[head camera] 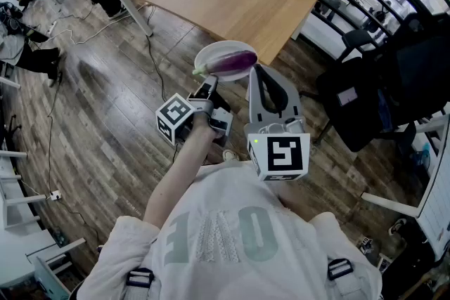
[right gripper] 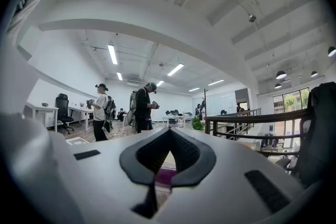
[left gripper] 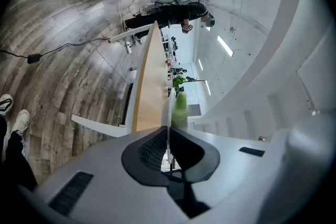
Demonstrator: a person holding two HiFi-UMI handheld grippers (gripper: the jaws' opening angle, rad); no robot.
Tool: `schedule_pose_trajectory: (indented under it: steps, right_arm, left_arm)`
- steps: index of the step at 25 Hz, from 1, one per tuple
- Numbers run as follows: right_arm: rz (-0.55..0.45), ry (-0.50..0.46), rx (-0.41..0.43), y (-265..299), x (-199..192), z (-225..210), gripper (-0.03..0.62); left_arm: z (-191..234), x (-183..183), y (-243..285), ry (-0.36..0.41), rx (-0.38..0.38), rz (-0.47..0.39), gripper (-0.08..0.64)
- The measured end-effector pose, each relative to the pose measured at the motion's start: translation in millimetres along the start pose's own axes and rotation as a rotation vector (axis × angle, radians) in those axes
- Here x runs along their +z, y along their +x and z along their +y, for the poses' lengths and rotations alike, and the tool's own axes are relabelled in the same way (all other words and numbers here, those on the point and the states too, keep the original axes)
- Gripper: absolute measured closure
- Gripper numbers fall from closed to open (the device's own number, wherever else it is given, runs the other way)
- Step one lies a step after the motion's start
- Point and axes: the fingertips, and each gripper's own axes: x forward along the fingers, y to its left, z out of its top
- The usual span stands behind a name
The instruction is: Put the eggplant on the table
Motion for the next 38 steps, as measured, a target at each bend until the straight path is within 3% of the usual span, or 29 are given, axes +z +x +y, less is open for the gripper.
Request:
schedule_pose_trajectory:
  steps: [10,19,24,29,38]
  right_arm:
    - [0.007,0.005,0.007,8.3,-5.7,-8.9,0.574]
    - [0.061,0.099,-0.041,21.0,-37.8,-39.5,0.574]
    - [0.125,0.099,-0.030,35.8,-58.6,-36.7,0.574]
    - [0.120,0.092,-0.007,81.8,-61.0,-28.3,0.574]
    - [0.108,0.104,-0.026,194.0,-61.8,-27.0,0.574]
  left_arm:
    - [6.7,12.2,3.7,-0.017,0.016,-0.035,0.540]
    - [10.4,33.8,16.4,-0.038,0.035,-0.085,0.540]
    - [6.0,50.8,30.3,-0.049,0.012,-0.080,0.540]
    - [-1.6,90.7,61.1,-0.039,-0.031,-0.082,0.540]
    - [0.0,159.7,130.0,-0.045,-0.025,-0.035,0.540]
